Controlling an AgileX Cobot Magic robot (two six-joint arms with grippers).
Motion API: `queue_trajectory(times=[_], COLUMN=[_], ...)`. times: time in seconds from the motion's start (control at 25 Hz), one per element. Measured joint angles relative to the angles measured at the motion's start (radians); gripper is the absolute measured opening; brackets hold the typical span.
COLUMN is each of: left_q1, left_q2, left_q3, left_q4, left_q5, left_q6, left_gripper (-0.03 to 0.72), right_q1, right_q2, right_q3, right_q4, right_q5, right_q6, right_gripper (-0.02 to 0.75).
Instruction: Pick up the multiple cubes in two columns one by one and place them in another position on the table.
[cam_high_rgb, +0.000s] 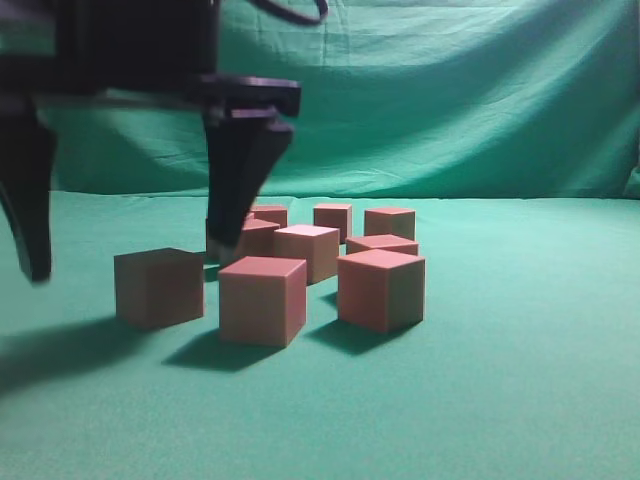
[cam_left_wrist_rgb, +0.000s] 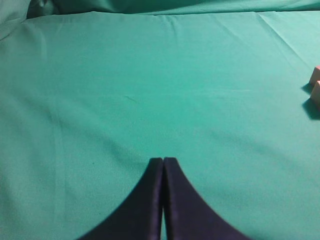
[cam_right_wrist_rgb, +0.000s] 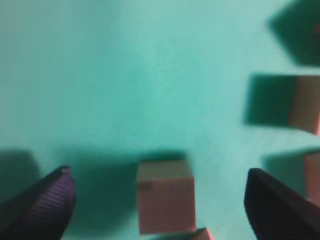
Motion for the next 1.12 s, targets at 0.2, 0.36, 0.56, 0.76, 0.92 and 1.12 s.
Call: queue_trajectory(times=[0.2, 0.36, 0.56, 0.76, 0.92, 1.12], left_q1=[0.0, 0.0, 0.0, 0.0, 0.0, 0.0], left_q2=[0.0, 0.0, 0.0, 0.0, 0.0, 0.0], left_q3=[0.0, 0.0, 0.0, 0.0, 0.0, 0.0], left_q4=[0.0, 0.0, 0.0, 0.0, 0.0, 0.0], left_q5=[0.0, 0.0, 0.0, 0.0, 0.0, 0.0], left_q6=[0.0, 0.0, 0.0, 0.0, 0.0, 0.0], left_gripper=[0.0, 0.0, 0.0, 0.0, 0.0, 0.0], right_q1=[0.0, 0.0, 0.0, 0.0, 0.0, 0.0], right_q2=[-0.144, -0.306, -0.495, -0.637, -0.765, -0.9], right_q3=[-0.034, -0.086, -0.102, -0.102, -0.102, -0.102], right_q4=[-0.005, -0.021, -0.019, 0.008, 0.014, 0.024], right_q5=[0.0, 0.002, -0.041, 0.02, 0.184, 0.31], right_q6=[-0.021, -0.021, -0.035, -0.042, -0.11, -0.269], right_gripper=[0.47, 0.198, 0.0, 0.0, 0.0, 0.0])
